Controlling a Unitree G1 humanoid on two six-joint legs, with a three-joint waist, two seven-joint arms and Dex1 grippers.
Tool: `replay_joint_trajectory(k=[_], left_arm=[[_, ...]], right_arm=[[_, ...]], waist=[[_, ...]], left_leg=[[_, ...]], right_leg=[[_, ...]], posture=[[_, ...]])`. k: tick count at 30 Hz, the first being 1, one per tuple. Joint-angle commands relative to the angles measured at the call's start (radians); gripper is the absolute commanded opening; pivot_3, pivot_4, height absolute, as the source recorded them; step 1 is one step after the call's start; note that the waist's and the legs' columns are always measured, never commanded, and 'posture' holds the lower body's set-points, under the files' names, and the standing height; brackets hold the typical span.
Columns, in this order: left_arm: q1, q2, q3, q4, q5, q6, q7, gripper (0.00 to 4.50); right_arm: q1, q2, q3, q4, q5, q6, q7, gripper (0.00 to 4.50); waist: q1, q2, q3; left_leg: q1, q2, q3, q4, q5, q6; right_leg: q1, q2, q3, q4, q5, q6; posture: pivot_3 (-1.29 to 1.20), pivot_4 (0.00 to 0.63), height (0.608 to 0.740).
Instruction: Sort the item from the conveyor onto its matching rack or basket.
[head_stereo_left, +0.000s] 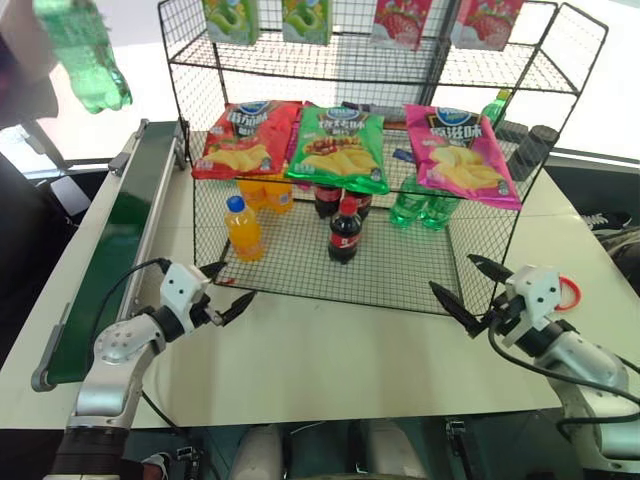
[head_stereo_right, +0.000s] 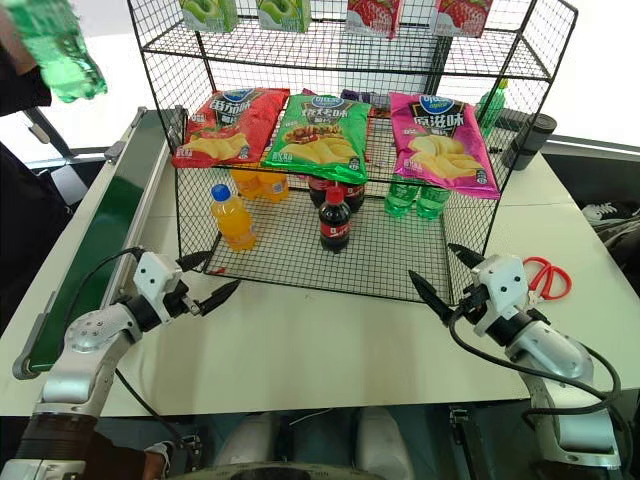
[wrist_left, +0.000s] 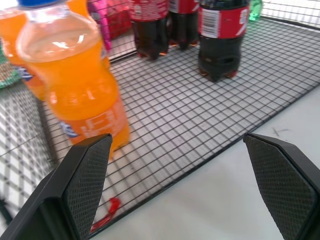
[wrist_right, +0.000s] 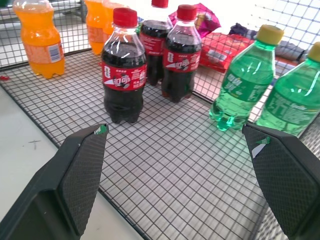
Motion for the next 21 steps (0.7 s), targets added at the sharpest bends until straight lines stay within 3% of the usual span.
replay_joint_trajectory(k=[1,17,21], left_arm=[[0.003,0.012,0.068,-0.031,-0.041,0.022,0.024,4.50],[0.033,-0.036,0.368,-0.051,-0.293,0.160,0.163,4.50],[0.010,-0.040,0.413,0.019,-0.233,0.111,0.261,4.50]], right_arm=[[-0.023,0.007,0.002,-0.016,0.002,-0.012,-0.002,4.46],[-0.098,0.049,0.122,-0.003,0.001,0.001,0.017,4.46],[-0.114,0.076,0.172,-0.019,-0.001,0.009,0.025,4.46]], waist=[[0.000,0.000,0.000],[-0.001,-0.001,0.000],[-0.002,-0.001,0.000]], left_leg=[[0.000,0.000,0.000,0.000,0.000,0.000],[0.000,0.000,0.000,0.000,0.000,0.000],[0.000,0.000,0.000,0.000,0.000,0.000]], right_leg=[[0.000,0.000,0.000,0.000,0.000,0.000],[0.000,0.000,0.000,0.000,0.000,0.000],[0.000,0.000,0.000,0.000,0.000,0.000]], posture=[[0.00,0.150,0.740],[0.00,0.150,0.740],[0.00,0.150,0.740]])
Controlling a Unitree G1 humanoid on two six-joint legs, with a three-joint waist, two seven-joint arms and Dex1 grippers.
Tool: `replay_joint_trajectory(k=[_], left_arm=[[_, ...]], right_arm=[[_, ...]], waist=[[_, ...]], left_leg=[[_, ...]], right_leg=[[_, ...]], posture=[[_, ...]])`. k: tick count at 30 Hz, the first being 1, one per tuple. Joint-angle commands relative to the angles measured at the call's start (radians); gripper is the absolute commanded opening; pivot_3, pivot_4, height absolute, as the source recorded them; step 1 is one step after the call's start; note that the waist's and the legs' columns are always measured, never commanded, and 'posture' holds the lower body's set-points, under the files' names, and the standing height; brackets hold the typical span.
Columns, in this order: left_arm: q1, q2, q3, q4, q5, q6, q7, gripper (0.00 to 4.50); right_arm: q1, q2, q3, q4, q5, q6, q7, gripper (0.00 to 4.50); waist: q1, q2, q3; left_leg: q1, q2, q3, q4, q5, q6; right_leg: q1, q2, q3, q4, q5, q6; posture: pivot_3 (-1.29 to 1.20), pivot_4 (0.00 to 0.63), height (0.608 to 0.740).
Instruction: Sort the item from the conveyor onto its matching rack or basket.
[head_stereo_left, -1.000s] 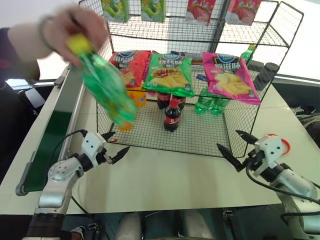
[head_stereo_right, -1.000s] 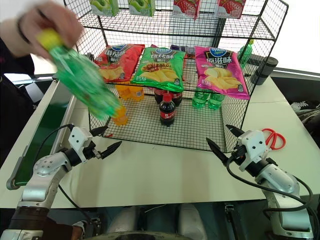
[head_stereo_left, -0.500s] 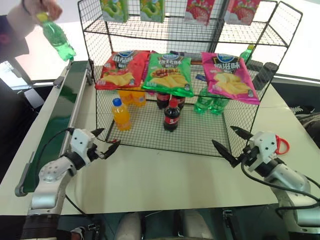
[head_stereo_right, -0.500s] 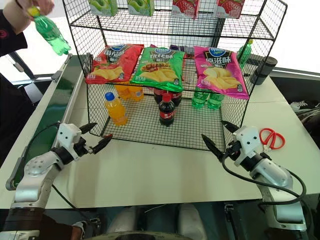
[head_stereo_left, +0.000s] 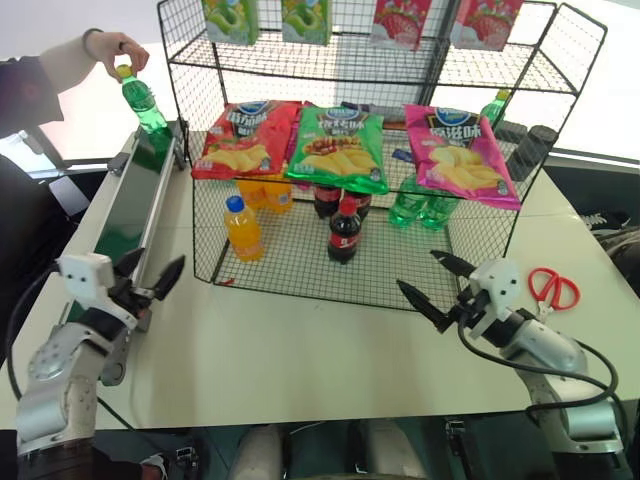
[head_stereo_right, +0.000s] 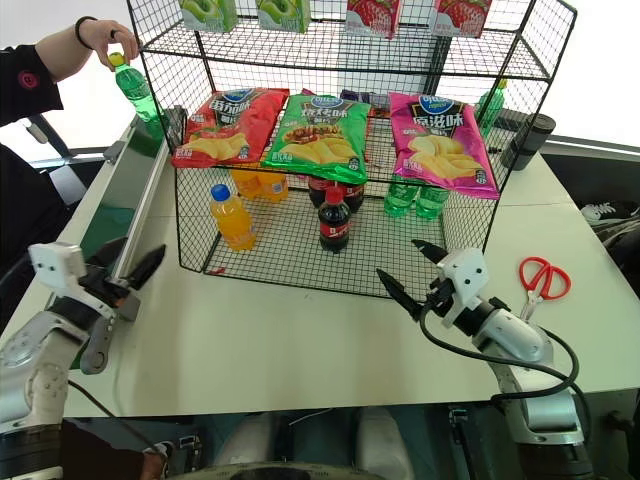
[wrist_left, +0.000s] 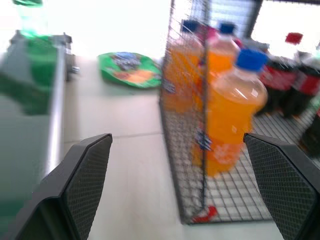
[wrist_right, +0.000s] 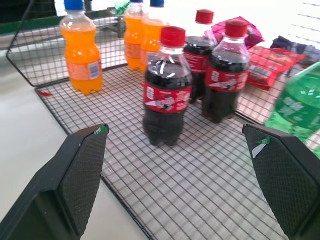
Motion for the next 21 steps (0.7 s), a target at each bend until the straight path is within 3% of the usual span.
replay_joint_trajectory(k=[1,12,21], left_arm=[[-0.033,0.004,0.053,0.065,0.073,-0.064,0.113,4.50],[-0.100,-0.040,0.071,0.215,0.194,-0.205,0.317,4.50],[-0.126,-0.058,0.069,0.273,0.192,-0.265,0.359,4.50]], right_arm=[[-0.023,0.025,0.042,-0.036,0.011,0.002,0.007,4.46],[-0.026,0.120,0.306,-0.171,0.010,0.028,0.039,4.46],[-0.037,0.121,0.319,-0.124,0.026,-0.004,0.093,4.46]], waist=[[0.001,0.000,0.000],[0.000,-0.003,-0.001],[-0.002,-0.006,-0.002]], left_leg=[[0.000,0.000,0.000,0.000,0.000,0.000],[0.000,0.000,0.000,0.000,0.000,0.000],[0.000,0.000,0.000,-0.001,0.000,-0.001]], right_leg=[[0.000,0.000,0.000,0.000,0.000,0.000],[-0.001,-0.001,0.000,0.000,0.001,0.002],[-0.001,-0.003,0.000,0.000,0.000,0.000]], posture=[[0.00,0.150,0.740],[0.00,0.150,0.740],[0.00,0.150,0.740]])
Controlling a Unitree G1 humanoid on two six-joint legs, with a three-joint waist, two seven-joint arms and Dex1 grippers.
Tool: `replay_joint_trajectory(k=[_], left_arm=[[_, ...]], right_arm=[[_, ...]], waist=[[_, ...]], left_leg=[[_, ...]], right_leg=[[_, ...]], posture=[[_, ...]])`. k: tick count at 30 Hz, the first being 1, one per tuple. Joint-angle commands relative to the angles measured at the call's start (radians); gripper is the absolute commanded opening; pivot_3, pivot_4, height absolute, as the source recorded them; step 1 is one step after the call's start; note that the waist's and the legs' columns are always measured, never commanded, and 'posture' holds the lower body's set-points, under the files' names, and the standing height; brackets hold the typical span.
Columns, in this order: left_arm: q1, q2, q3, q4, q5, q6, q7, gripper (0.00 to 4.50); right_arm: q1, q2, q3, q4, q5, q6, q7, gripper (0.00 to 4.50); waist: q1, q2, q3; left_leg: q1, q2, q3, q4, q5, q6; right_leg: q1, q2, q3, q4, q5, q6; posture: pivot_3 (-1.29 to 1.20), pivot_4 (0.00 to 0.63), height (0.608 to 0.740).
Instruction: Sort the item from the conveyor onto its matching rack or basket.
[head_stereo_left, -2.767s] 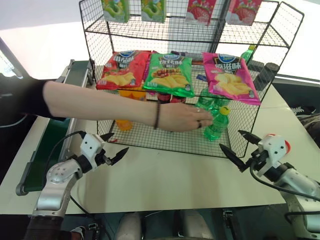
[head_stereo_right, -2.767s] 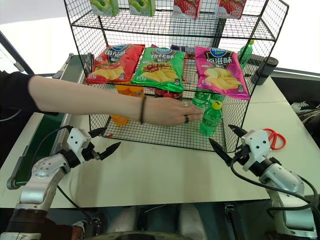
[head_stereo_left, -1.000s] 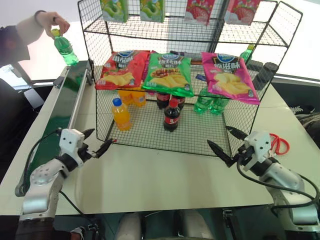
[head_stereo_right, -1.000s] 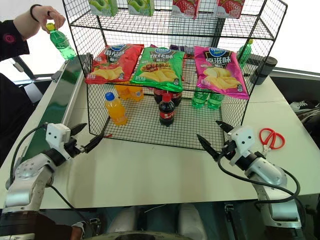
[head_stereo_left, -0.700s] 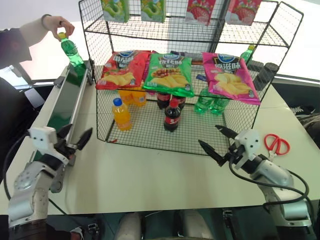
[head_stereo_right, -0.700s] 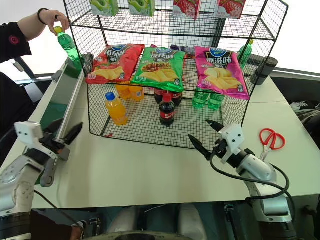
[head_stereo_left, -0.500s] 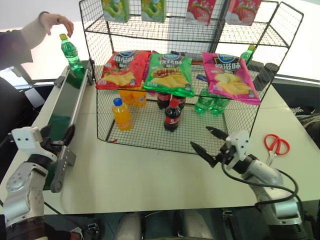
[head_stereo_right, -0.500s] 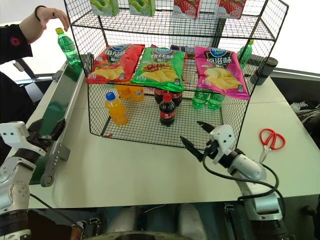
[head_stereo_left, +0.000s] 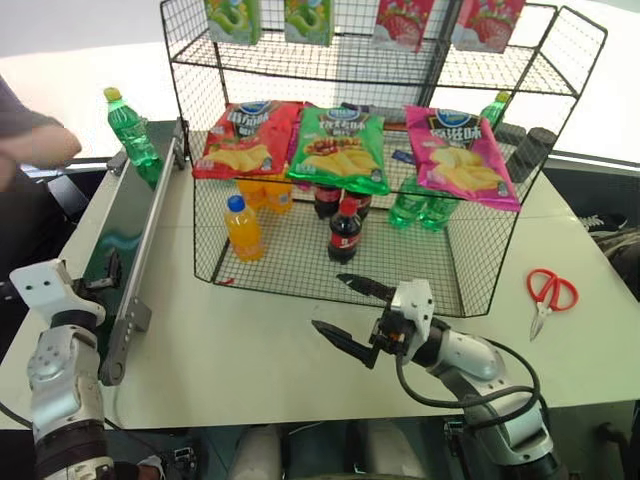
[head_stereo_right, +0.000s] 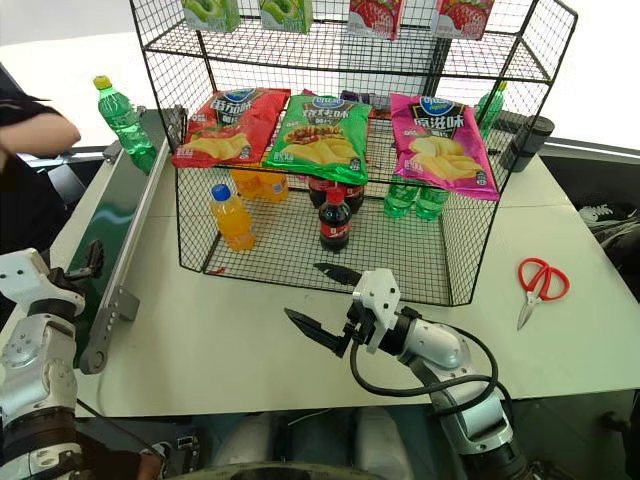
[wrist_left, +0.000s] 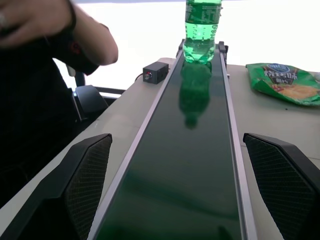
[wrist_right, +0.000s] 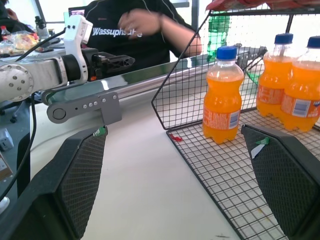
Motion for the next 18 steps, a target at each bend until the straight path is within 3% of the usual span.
replay_joint_trajectory(k=[1,18], left_arm=[[-0.008,-0.002,0.017,-0.001,0.000,-0.032,0.009,4.50],[-0.012,-0.059,0.011,0.013,0.038,-0.093,0.117,4.50]], right_arm=[[0.002,0.011,-0.004,0.001,0.024,-0.028,0.020,4.46],[0.012,0.030,-0.003,0.048,0.017,-0.068,0.040,4.46]], waist=[[-0.001,0.000,0.000],[-0.001,0.000,0.000]], left_leg=[[0.000,0.000,0.000,0.000,0.000,0.000],[-0.001,0.000,0.000,-0.001,0.000,0.000]], right_leg=[[0.000,0.000,0.000,0.000,0.000,0.000],[-0.001,-0.001,0.000,0.000,0.000,0.000]], posture=[[0.00,0.150,0.740],[0.00,0.150,0.740]])
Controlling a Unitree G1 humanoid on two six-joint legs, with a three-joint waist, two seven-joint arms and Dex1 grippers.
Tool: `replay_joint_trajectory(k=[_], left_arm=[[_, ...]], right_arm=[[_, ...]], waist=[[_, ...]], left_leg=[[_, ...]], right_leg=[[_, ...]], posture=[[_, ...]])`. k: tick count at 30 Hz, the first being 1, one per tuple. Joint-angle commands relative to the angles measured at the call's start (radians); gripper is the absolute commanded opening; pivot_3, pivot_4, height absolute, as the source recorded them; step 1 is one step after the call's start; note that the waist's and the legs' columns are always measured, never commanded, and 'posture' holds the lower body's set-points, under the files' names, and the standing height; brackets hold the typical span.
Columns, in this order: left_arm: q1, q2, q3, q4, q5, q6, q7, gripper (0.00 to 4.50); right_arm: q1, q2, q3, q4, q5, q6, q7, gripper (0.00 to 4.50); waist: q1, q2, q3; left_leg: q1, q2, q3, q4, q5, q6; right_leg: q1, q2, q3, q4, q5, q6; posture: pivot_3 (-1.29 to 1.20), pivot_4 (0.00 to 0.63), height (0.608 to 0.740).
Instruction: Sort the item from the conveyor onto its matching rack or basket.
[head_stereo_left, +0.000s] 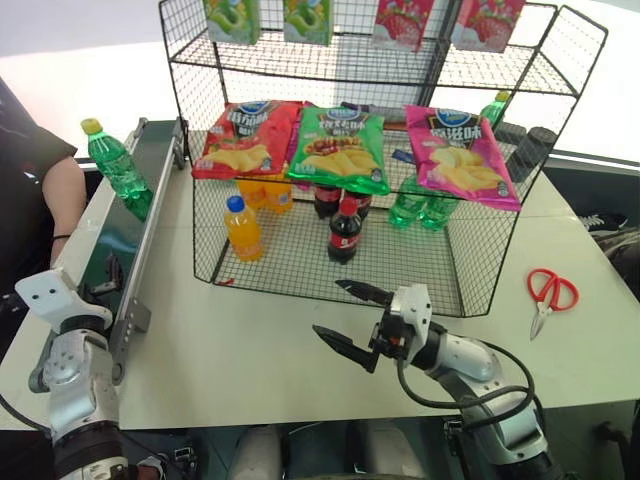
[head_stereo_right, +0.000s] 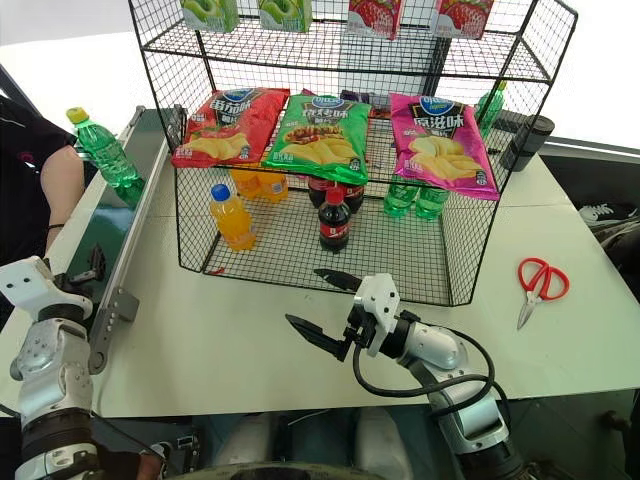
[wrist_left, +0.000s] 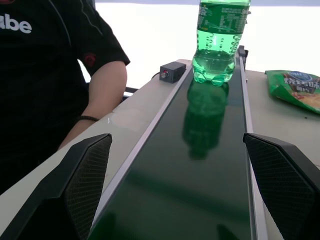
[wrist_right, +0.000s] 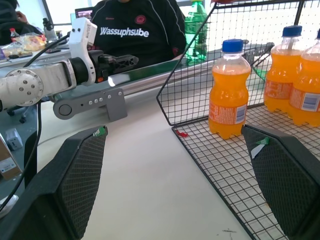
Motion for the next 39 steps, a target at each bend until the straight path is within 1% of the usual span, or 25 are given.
replay_joint_trajectory(k=[1,11,34,37,38,39], left_arm=[[-0.013,0.007,0.009,-0.003,0.023,-0.039,0.020,4.50],[-0.019,-0.006,-0.009,0.004,0.030,-0.058,0.026,4.50],[-0.032,0.003,-0.002,0.008,0.019,-0.075,0.004,4.50],[-0.032,0.000,-0.003,0.003,0.015,-0.076,0.002,3.63],[-0.032,0.002,-0.004,0.002,0.018,-0.076,0.002,3.16],[-0.032,0.003,-0.005,0.003,0.020,-0.077,0.003,2.83]], right_arm=[[-0.001,0.016,-0.006,-0.012,0.018,-0.024,0.004,4.46],[-0.008,0.019,-0.006,-0.018,0.023,-0.014,0.006,4.46],[-0.018,0.014,-0.005,-0.025,0.040,0.002,0.011,4.46],[-0.021,0.014,-0.005,-0.024,0.041,0.002,0.012,4.50],[-0.022,0.014,-0.005,-0.024,0.041,0.003,0.012,4.50],[-0.023,0.014,-0.005,-0.023,0.041,0.004,0.012,4.50]], waist=[[0.000,0.000,0.000],[0.000,0.000,0.000],[0.000,0.000,0.000],[0.002,0.000,0.000],[0.003,0.000,0.000],[0.003,0.000,0.000]], left_leg=[[0.000,0.000,0.000,0.000,0.000,0.000],[0.000,0.000,0.000,0.000,0.000,0.000],[-0.001,-0.001,0.000,0.000,0.000,0.000],[-0.001,-0.001,0.000,0.000,0.000,0.000],[-0.001,-0.001,0.000,-0.001,0.000,0.000],[-0.001,-0.001,0.000,-0.001,0.000,0.000]], right_leg=[[0.000,0.000,0.000,0.000,0.000,0.000],[0.000,0.000,0.000,0.000,0.000,0.000],[0.000,-0.001,0.000,-0.001,0.000,0.000],[0.000,-0.001,0.000,-0.001,0.000,0.000],[0.000,-0.002,-0.001,-0.001,0.000,0.000],[0.000,-0.002,-0.001,-0.001,0.000,0.000]], posture=[[0.00,0.150,0.740],[0.00,0.150,0.740],[0.00,0.150,0.740],[0.00,0.150,0.740],[0.00,0.150,0.740],[0.00,0.150,0.740]])
